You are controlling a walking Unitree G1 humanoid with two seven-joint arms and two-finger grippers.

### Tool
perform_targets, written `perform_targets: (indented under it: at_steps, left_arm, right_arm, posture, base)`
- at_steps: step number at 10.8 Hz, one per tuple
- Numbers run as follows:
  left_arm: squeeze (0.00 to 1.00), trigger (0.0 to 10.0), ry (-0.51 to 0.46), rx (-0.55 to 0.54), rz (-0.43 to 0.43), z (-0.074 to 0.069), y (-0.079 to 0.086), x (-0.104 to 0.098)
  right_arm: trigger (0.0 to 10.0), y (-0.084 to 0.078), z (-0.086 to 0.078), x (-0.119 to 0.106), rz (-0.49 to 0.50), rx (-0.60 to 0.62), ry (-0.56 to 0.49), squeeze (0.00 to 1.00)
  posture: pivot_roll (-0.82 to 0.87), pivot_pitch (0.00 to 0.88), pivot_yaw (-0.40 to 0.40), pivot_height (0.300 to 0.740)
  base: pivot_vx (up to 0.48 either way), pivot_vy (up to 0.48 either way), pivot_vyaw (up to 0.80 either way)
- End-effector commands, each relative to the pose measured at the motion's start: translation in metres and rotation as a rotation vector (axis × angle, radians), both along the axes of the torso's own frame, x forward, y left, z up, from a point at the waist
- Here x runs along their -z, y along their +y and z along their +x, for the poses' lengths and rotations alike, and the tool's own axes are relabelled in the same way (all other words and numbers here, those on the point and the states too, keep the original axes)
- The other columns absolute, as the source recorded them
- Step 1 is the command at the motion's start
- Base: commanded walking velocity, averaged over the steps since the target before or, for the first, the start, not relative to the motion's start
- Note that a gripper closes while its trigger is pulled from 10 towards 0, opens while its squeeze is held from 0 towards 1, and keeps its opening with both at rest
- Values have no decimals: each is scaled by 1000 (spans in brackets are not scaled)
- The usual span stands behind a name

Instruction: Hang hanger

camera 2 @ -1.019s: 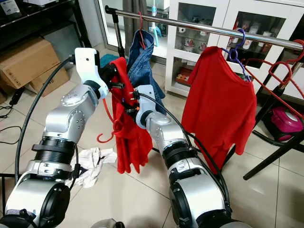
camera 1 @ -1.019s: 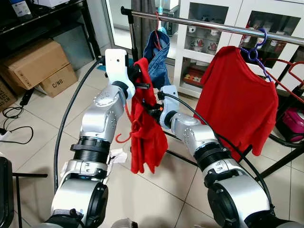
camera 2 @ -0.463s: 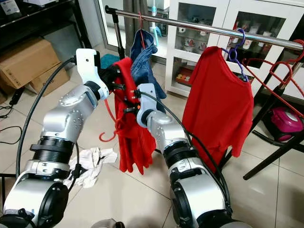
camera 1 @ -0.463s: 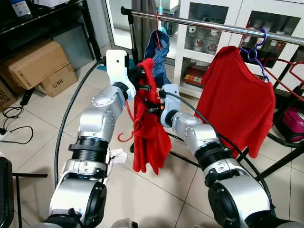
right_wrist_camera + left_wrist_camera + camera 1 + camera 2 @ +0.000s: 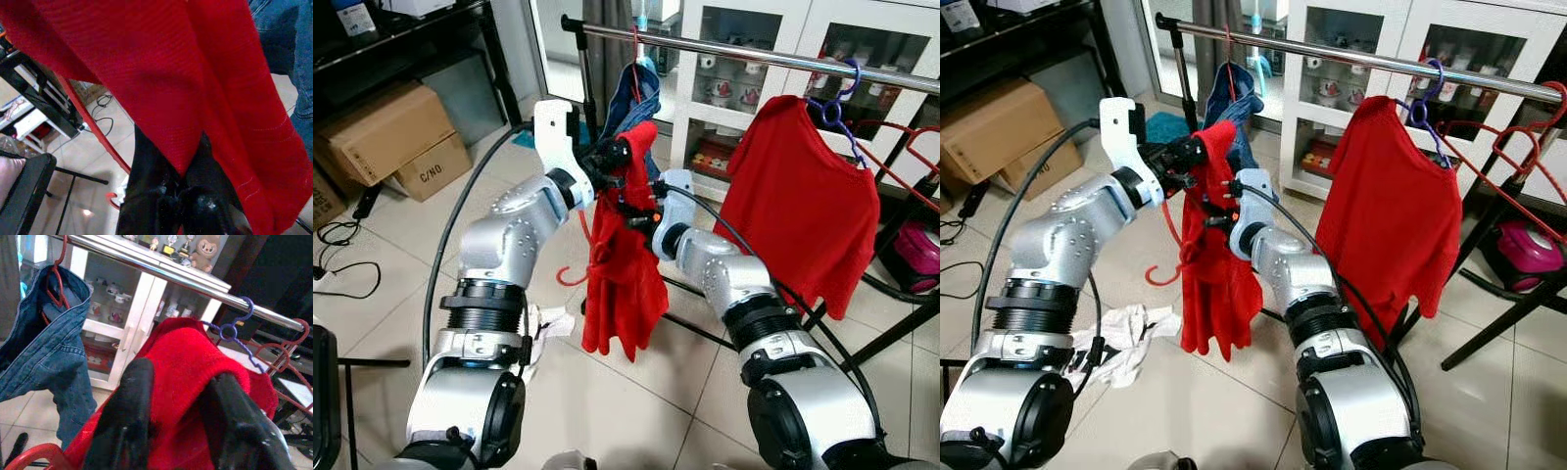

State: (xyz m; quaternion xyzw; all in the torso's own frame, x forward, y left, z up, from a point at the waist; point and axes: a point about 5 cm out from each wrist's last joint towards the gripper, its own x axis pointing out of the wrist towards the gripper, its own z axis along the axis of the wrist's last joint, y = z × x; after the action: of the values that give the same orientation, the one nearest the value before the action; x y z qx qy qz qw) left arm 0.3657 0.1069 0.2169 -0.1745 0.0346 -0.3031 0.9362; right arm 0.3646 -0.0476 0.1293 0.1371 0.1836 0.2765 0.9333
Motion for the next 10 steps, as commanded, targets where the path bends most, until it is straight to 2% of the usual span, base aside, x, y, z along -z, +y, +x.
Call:
perform_targets:
  at_steps: [1, 2, 3, 4, 5, 6, 7, 8, 9, 10]
  left_arm:
    - [1000, 10000, -43, 4, -17, -2, 4, -12]
    - [1000, 10000, -37, 25, -10, -5, 5, -12]
    - [1000, 10000, -93, 11, 303, -7, 13, -2]
    - [1000, 10000, -137, -29, 458, -6, 20, 1]
    - [1000, 10000, -179, -40, 534, -6, 25, -1]
    - [1000, 10000, -206, -10, 524, -9, 23, -4]
    - [1000, 10000, -251, 108, 509, -17, 17, -5]
    - [1000, 10000, -282, 145, 523, -20, 16, -1]
    - [1000, 10000, -294, 138, 516, -22, 16, 0]
    - [1000, 10000, -311, 83, 496, -26, 24, 3]
  right_arm:
    - [0, -1, 0, -3, 25, 7, 0, 0]
    - [0, -1, 0, -4, 30, 10, 0, 0]
    - [0, -2, 0, -5, 37, 14, 2, 0]
    - [0, -3, 0, -5, 40, 15, 3, 0]
    - [0, -4, 1, -6, 44, 17, 4, 0]
    - [0, -5, 1, -7, 46, 20, 3, 0]
    - [0, -7, 3, -8, 49, 30, 1, 0]
    - [0, -8, 3, -9, 53, 37, -1, 0]
    - [0, -10, 3, -9, 57, 44, -2, 0]
    - [0, -12, 4, -11, 75, 58, -1, 0]
  posture:
    - [-69, 0, 75, 740]
    - [-69, 0, 73, 740]
    - [-68, 0, 69, 740]
    - [-66, 0, 65, 740]
    - [-65, 0, 63, 740]
    - [-65, 0, 62, 740]
    - [-64, 0, 59, 740]
    - [-71, 0, 65, 740]
    - [-74, 0, 68, 740]
    - [-75, 0, 68, 740]
  base:
    - [0, 0, 0]
    - [0, 0, 0]
    - [0, 0, 0]
    - [0, 0, 0]
    - [0, 0, 0]
    - [0, 0, 0]
    - [0, 0, 0]
    - [0, 0, 0]
    - [0, 0, 0]
    - [0, 0, 0]
